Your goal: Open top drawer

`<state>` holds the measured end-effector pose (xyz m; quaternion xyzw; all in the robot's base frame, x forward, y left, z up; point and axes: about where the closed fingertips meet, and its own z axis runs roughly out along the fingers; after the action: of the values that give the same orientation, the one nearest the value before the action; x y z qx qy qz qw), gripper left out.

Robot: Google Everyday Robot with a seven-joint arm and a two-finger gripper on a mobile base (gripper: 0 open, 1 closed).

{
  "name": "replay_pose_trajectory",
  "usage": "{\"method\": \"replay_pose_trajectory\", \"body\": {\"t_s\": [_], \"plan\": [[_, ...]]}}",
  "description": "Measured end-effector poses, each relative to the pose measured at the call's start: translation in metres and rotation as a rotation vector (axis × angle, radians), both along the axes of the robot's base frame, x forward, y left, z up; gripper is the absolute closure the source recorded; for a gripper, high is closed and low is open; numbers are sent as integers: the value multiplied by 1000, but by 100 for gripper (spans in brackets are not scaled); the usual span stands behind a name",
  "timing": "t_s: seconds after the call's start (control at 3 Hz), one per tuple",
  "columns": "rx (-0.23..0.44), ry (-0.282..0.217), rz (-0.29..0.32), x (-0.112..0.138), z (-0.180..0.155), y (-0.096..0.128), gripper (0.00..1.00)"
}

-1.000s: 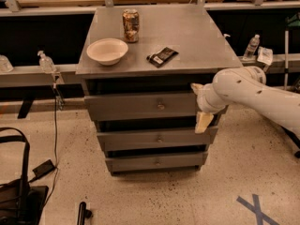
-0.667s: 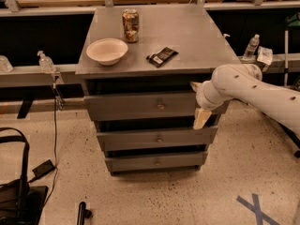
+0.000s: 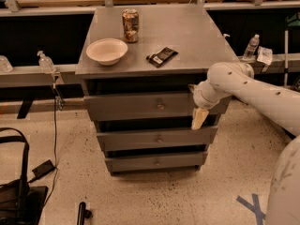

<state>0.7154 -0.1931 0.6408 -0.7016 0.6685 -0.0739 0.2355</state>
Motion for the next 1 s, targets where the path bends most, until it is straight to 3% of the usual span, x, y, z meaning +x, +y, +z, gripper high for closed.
{"method": "replay_pose_trajectory", "body": {"t_s": [1.0], "plan": [[20,62,84,-86,19,5,0]]}}
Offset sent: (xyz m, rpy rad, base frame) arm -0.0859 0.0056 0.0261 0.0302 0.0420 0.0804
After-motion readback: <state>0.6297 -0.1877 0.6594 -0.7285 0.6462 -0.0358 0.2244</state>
